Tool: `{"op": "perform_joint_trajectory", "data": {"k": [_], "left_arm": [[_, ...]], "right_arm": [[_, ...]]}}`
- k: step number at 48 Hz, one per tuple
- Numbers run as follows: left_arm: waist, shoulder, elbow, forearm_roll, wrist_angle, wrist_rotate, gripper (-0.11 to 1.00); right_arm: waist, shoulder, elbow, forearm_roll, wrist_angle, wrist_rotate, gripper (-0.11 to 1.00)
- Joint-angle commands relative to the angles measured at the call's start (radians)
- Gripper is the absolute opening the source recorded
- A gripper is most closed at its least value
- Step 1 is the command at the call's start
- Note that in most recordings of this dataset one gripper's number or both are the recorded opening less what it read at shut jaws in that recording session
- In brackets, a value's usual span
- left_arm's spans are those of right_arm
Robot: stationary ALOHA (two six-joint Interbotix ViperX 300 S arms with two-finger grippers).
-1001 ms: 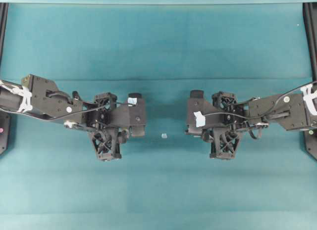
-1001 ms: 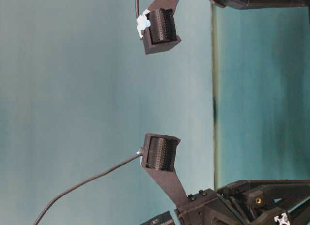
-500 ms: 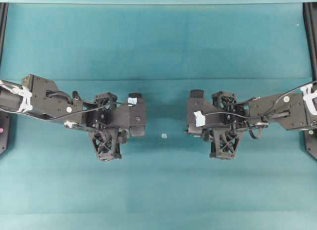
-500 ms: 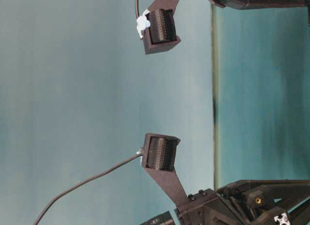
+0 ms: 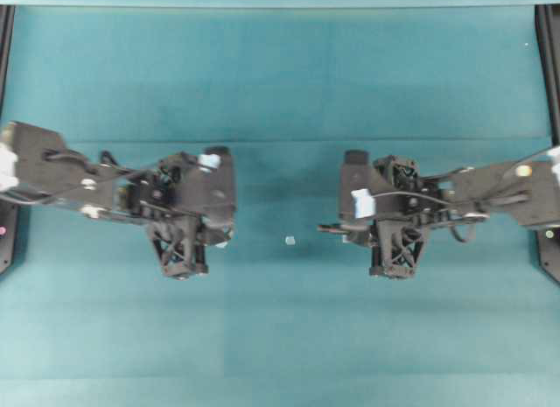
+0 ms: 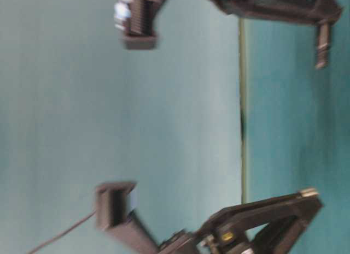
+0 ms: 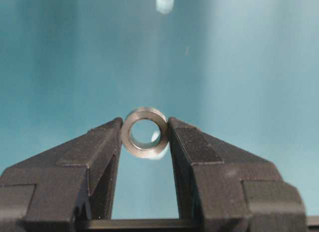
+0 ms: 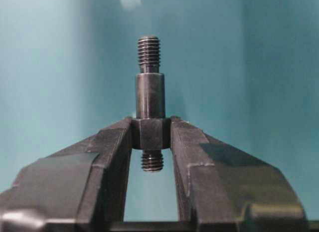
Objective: Insert the washer onto the shaft with both hands.
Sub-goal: 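Lift both held parts and bring them toward each other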
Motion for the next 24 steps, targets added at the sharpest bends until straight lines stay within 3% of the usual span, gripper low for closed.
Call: {"op": "perform_joint_trajectory", "data": {"k": [1, 13, 24], "left_arm": [[-0.003, -0.044, 0.017, 0.000, -0.075, 0.002, 0.35], [-0.002, -0.094, 0.097, 0.000, -0.347, -0.086, 0.35], [-0.002, -0.104, 0.115, 0.000, -0.446, -0.117, 0.35]], "right_arm": [[0.006, -0.048, 0.017, 0.003, -0.110, -0.002, 0.00], [0.028, -0.074, 0.066, 0.003, -0.284, -0.006, 0.00], [0.032, -0.069, 0.063, 0.002, -0.318, -0.008, 0.00]]}}
